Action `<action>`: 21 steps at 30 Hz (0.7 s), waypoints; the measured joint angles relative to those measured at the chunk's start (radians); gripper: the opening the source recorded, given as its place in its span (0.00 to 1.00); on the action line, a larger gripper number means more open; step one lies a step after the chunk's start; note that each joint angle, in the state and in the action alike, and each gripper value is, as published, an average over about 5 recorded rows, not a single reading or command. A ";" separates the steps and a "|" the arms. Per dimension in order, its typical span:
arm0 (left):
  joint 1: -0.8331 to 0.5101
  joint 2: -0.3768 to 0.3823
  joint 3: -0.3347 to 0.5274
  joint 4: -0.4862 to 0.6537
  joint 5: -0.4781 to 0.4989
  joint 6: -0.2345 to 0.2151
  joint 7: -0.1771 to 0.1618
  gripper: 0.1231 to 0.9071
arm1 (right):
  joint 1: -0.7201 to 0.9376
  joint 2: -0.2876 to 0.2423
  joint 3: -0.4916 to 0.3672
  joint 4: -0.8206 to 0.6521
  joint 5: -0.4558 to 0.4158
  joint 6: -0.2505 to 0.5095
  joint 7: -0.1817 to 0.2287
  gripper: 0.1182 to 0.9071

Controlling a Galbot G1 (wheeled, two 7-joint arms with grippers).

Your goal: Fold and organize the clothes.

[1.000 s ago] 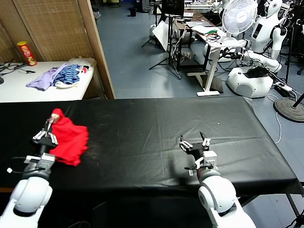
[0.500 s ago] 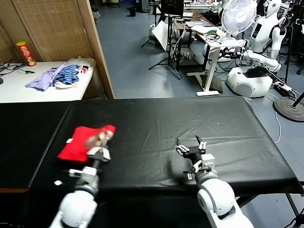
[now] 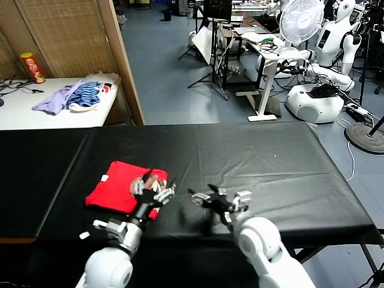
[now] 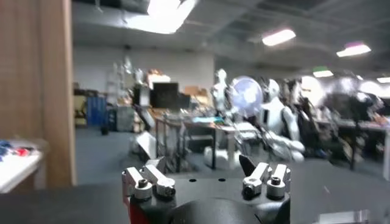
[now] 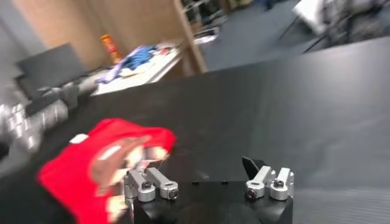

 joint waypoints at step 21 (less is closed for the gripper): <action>0.041 -0.028 -0.036 -0.013 0.015 -0.041 -0.033 0.86 | 0.177 0.135 -0.129 -0.304 0.033 0.006 -0.037 0.18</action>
